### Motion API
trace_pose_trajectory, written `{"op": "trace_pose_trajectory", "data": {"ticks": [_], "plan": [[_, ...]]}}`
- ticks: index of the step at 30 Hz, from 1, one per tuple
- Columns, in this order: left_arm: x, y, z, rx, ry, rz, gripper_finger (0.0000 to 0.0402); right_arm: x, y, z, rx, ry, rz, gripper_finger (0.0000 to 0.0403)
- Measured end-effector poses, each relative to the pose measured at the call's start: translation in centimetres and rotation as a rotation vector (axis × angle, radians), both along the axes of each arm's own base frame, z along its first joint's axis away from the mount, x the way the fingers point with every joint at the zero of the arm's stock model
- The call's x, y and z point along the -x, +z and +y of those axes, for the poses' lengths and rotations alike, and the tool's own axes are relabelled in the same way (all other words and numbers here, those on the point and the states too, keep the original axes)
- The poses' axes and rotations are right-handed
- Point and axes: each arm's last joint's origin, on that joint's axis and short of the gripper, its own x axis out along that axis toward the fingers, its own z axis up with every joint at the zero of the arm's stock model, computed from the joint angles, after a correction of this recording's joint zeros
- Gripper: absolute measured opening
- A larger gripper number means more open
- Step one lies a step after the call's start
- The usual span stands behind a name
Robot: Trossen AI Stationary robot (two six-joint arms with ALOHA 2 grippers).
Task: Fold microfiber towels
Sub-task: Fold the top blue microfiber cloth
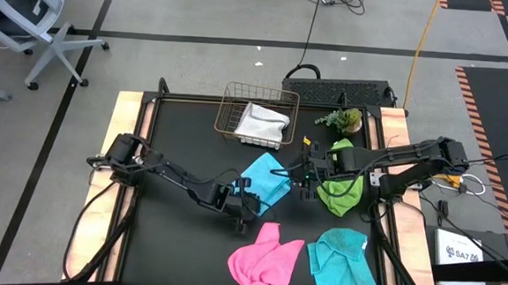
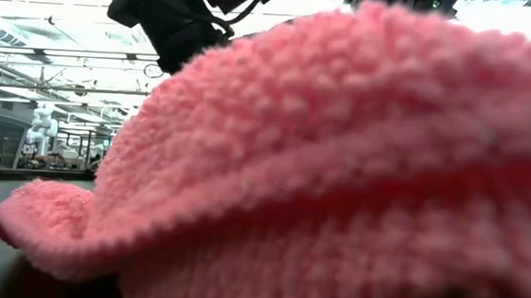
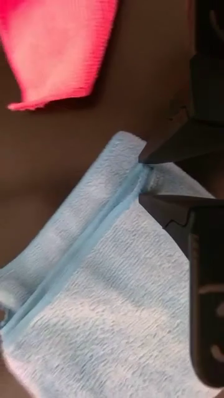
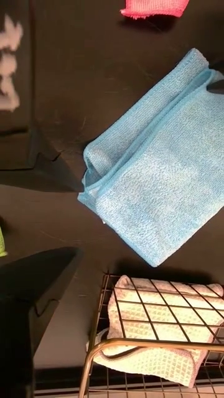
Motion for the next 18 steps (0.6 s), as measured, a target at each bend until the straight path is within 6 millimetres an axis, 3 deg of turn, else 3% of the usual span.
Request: {"op": "trace_pose_trajectory", "data": {"ticks": [6, 14, 18], "plan": [[0.05, -0.05, 0.01, 0.009, 0.013, 0.004, 0.0097, -0.01, 0.0, 0.0, 0.0, 0.002, 0.0, 0.0144], [0.06, -0.06, -0.05, 0.048, 0.027, 0.006, 0.018, -0.01, 0.0, 0.0, 0.0, 0.003, 0.0, 0.0144], [0.07, -0.09, -0.05, 0.068, 0.015, 0.014, 0.0202, -0.01, 0.0, 0.0, 0.0, 0.003, 0.0, 0.0144]]}}
